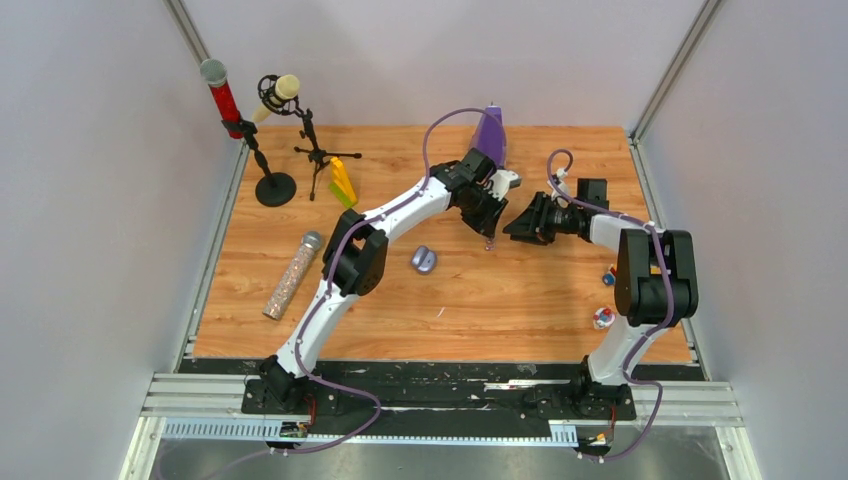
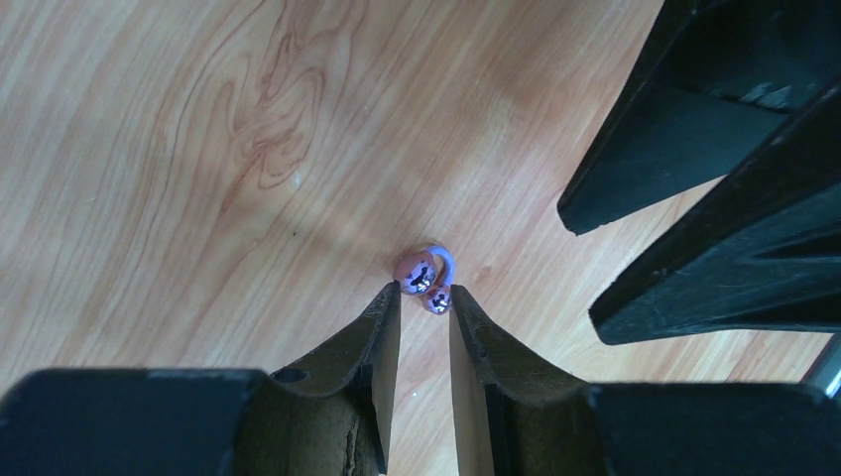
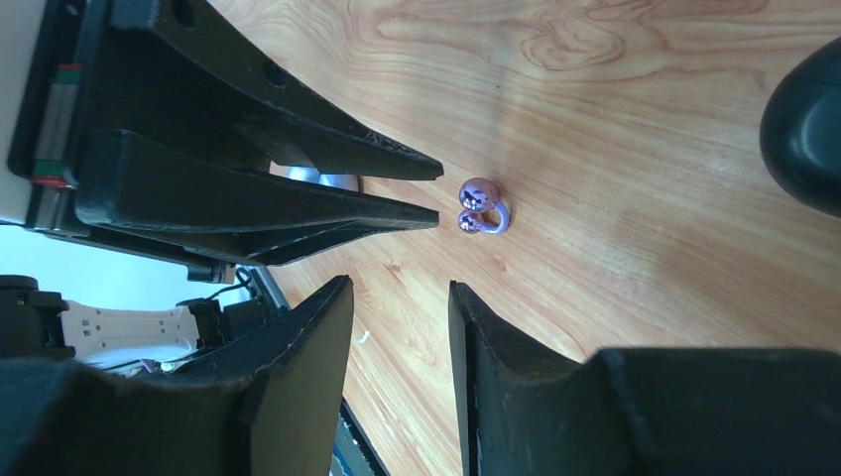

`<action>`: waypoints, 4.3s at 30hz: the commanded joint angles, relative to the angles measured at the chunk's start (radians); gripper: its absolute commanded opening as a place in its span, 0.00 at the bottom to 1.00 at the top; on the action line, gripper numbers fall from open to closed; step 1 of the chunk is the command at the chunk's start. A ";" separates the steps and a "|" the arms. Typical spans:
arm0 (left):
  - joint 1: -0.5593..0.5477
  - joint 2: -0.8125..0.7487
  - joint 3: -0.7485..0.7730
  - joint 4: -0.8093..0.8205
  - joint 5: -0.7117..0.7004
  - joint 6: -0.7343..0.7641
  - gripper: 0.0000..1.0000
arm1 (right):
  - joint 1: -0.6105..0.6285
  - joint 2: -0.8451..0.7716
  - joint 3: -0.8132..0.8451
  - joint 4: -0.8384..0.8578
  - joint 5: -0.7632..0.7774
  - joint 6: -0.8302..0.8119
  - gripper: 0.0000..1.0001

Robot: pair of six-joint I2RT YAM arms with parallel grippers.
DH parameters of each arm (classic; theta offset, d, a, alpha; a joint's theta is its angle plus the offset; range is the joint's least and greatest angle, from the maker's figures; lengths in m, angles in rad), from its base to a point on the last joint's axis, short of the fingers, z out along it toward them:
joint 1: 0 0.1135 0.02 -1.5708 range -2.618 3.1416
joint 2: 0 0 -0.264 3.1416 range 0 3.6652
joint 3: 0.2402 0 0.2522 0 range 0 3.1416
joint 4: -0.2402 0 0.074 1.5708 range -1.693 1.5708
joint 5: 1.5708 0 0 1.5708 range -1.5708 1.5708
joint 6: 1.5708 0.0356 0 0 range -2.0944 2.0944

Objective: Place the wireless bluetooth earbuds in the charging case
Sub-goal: Pick up the earbud from the center of the board.

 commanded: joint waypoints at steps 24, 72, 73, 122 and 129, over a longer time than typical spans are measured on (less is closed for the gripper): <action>-0.003 0.044 0.022 -0.013 -0.024 -0.006 0.33 | 0.024 0.057 0.034 -0.022 0.020 -0.016 0.40; 0.009 -0.109 -0.119 0.058 0.144 0.066 0.21 | 0.032 0.200 0.138 -0.121 -0.068 -0.050 0.33; 0.009 -0.110 -0.119 0.059 0.150 0.064 0.21 | 0.032 0.204 0.138 -0.123 -0.071 -0.049 0.32; -0.013 -0.135 -0.125 0.047 0.142 0.084 0.57 | 0.033 0.205 0.136 -0.130 -0.125 -0.039 0.00; 0.000 -0.195 -0.144 0.044 0.117 0.090 0.91 | 0.033 0.182 0.132 -0.140 -0.106 -0.050 0.00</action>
